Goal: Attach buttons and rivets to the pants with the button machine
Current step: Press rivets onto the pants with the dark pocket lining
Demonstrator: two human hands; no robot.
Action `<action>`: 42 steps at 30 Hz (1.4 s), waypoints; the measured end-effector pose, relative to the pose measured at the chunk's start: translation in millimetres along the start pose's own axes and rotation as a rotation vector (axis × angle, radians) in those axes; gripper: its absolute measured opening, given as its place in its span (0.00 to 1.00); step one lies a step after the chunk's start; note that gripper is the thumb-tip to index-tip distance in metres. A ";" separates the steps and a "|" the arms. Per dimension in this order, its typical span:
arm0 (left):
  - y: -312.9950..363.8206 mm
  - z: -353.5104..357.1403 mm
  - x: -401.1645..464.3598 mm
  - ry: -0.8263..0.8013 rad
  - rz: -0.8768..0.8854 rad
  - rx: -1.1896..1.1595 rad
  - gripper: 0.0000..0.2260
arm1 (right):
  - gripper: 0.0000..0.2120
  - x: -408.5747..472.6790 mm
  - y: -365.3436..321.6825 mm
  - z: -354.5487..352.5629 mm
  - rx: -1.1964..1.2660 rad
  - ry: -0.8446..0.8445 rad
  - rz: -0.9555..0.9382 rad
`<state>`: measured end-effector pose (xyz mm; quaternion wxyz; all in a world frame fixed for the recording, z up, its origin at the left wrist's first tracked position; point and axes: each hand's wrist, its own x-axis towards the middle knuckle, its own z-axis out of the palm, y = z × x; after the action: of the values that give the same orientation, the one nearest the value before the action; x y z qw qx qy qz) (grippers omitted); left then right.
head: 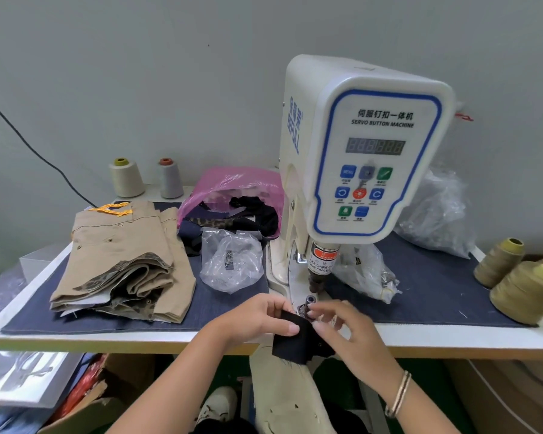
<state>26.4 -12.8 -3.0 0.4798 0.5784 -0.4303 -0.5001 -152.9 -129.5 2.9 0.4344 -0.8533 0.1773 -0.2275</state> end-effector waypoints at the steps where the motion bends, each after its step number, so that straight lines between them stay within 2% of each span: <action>1: 6.4 2.6 -0.9 -0.040 0.005 -0.013 0.06 | 0.15 -3.4 0.8 2.0 0.051 -0.095 0.059; 3: 17.2 6.0 -0.9 -0.084 0.029 -0.046 0.04 | 0.13 -4.8 4.7 0.7 0.210 -0.232 0.205; 6: 26.6 3.5 0.4 -0.101 0.030 -0.071 0.05 | 0.07 -1.8 10.0 -10.0 0.370 -0.291 0.320; 8: 29.3 -1.7 1.3 -0.090 0.012 -0.033 0.07 | 0.10 1.5 12.1 -16.8 0.417 -0.263 0.289; 11: 28.3 -8.1 3.0 -0.041 -0.035 0.185 0.06 | 0.08 10.2 13.4 -23.0 0.505 -0.167 0.214; 15: 17.0 -9.8 5.0 -0.009 -0.120 0.354 0.17 | 0.09 24.1 25.0 -19.2 0.522 -0.173 0.216; 21: 3.5 -10.4 7.7 0.111 -0.055 0.219 0.11 | 0.07 33.4 42.4 -14.4 0.667 -0.087 0.285; 30: -1.0 -10.2 18.2 0.203 -0.040 0.182 0.11 | 0.08 39.0 52.2 -10.0 0.782 -0.032 0.329; 42: 3.9 -9.6 22.8 0.199 -0.041 0.191 0.10 | 0.07 42.4 58.8 -7.3 0.853 0.044 0.396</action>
<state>38.8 -34.6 -2.6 0.4526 0.6768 -0.4143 -0.4067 -127.7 -188.4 -31.7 0.7775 -0.5432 0.2365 -0.2109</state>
